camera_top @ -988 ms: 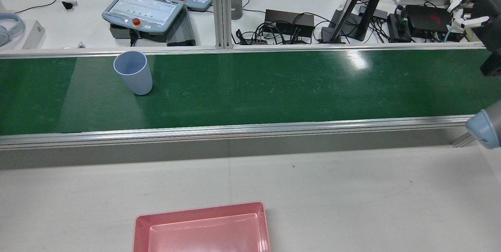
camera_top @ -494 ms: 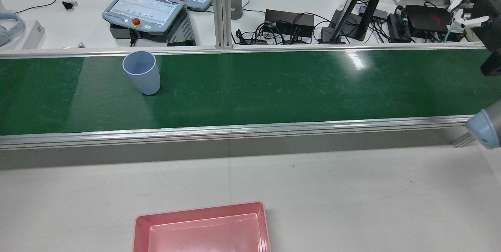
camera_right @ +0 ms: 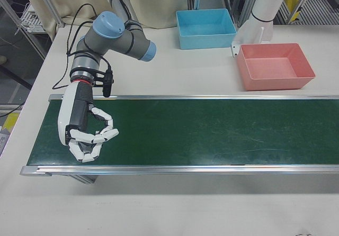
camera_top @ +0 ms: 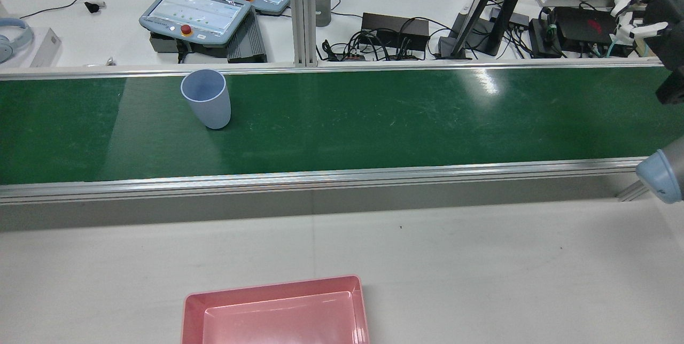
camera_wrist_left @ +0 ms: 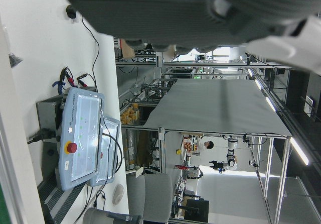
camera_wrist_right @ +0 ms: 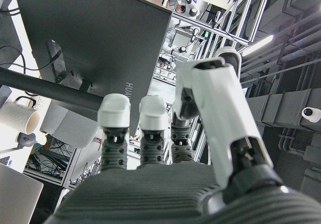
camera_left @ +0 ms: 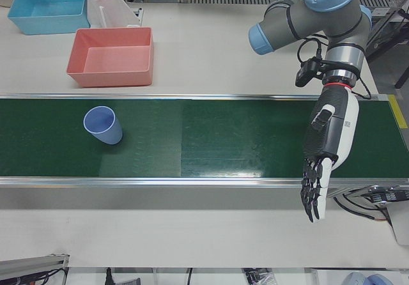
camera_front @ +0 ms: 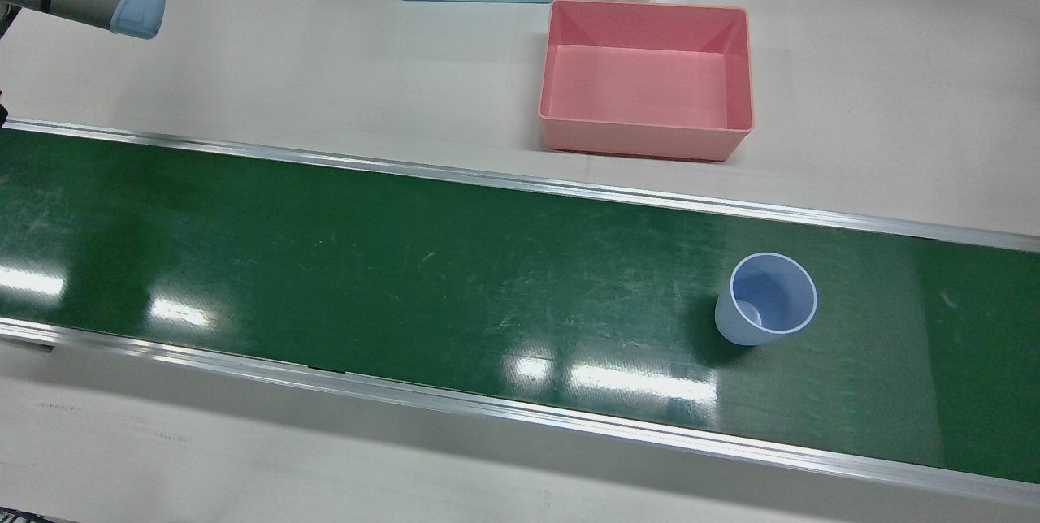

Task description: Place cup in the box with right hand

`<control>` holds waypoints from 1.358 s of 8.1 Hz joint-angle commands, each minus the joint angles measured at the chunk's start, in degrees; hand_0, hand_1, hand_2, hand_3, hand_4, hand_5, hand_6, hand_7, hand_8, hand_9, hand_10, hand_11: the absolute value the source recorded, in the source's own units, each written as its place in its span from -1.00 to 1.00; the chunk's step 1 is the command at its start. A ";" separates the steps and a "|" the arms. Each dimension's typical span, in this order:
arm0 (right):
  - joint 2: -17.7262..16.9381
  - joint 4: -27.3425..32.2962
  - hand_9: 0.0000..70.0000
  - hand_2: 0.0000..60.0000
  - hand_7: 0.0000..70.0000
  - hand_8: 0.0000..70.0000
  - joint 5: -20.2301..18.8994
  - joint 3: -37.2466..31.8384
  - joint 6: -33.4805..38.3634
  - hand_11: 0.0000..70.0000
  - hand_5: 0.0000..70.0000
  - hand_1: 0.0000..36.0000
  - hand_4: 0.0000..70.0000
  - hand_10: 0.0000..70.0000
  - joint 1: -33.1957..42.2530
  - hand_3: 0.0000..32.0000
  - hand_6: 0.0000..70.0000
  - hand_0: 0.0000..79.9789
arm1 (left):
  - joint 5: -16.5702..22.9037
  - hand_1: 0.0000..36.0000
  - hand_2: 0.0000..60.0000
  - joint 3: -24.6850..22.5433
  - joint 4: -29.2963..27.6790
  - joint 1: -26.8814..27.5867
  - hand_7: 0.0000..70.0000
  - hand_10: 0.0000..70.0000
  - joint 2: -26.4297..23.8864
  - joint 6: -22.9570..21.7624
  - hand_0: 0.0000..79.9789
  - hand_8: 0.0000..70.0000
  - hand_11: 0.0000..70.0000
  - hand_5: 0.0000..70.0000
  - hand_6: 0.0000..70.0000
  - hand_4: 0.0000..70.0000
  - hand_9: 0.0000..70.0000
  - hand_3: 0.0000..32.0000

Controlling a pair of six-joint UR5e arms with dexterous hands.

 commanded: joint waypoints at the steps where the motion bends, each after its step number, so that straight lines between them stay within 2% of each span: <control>1: 0.00 0.06 1.00 1.00 1.00 0.97 0.00 0.00 0.00 1.00 -0.25 1.00 0.93 0.83 -0.03 -1.00 0.07 1.00 | 0.00 -1.00 -1.00 0.08 0.00 0.00 -1.00 -1.00 0.00 0.00 -1.00 -1.00 -1.00 -1.00 -1.00 -1.00 -1.00 -1.00; 2: 0.00 0.06 1.00 1.00 1.00 0.97 0.00 0.00 0.00 1.00 -0.25 1.00 0.88 0.83 -0.03 -1.00 0.07 1.00 | 0.00 -1.00 -1.00 0.00 0.00 0.00 -1.00 -1.00 0.00 0.00 -1.00 -1.00 -1.00 -1.00 -1.00 -1.00 -1.00 -1.00; 5: 0.00 0.41 1.00 1.00 1.00 0.96 -0.09 -0.09 0.00 1.00 -0.25 1.00 0.93 0.83 0.06 -1.00 0.06 1.00 | 0.00 -1.00 -1.00 0.00 0.00 0.00 -1.00 -1.00 0.00 0.00 -1.00 -1.00 -1.00 -1.00 -1.00 -1.00 -1.00 -1.00; 6: 0.00 0.67 1.00 1.00 1.00 0.95 -0.35 -0.26 0.09 1.00 -0.25 1.00 0.77 0.81 -0.37 -1.00 0.05 1.00 | 0.00 -1.00 -1.00 0.08 0.00 0.00 -1.00 -1.00 0.00 0.00 -1.00 -1.00 -1.00 -1.00 -1.00 -1.00 -1.00 -1.00; 7: 0.00 0.68 1.00 1.00 1.00 0.76 -0.53 -0.18 0.35 1.00 -0.28 1.00 0.49 0.60 -0.90 -1.00 -0.08 1.00 | 0.00 -1.00 -1.00 0.08 0.00 0.09 -1.00 -1.00 0.00 0.00 -1.00 -1.00 -1.00 -1.00 -1.00 -1.00 -1.00 -1.00; 8: 0.00 0.85 0.80 1.00 0.56 0.24 -0.61 0.00 0.27 0.79 -0.35 1.00 -0.15 0.19 -1.52 -1.00 -0.37 1.00 | 0.00 -1.00 -1.00 0.00 0.00 0.00 -1.00 -1.00 0.00 0.00 -1.00 -1.00 -1.00 -1.00 -1.00 -1.00 -1.00 -1.00; 9: 0.35 0.85 -0.09 -0.93 -0.21 -0.42 -0.88 0.26 0.35 0.12 -0.56 0.92 -0.58 -0.30 -2.13 -1.00 -0.64 1.00 | 0.00 -1.00 -1.00 0.00 0.00 0.00 -1.00 -1.00 0.00 0.00 -1.00 -1.00 -1.00 -1.00 -1.00 -1.00 -1.00 -1.00; 10: 0.87 0.77 -0.61 -1.00 -0.67 -0.76 -0.97 0.79 0.70 -0.41 -0.71 -0.05 -0.54 -0.65 -3.27 -1.00 -0.80 0.98 | 0.00 -1.00 -1.00 0.00 0.00 0.00 -1.00 -1.00 0.00 0.00 -1.00 -1.00 -1.00 -1.00 -1.00 -1.00 -1.00 -1.00; 11: 0.88 0.77 -0.90 -1.00 -0.97 -0.96 -0.97 1.84 0.88 -0.75 -0.78 -0.13 -0.70 -0.88 -3.98 -1.00 -0.91 0.82 | 0.00 -1.00 -1.00 0.00 0.00 0.00 -1.00 -1.00 0.00 0.00 -1.00 -1.00 -1.00 -1.00 -1.00 -1.00 -1.00 -1.00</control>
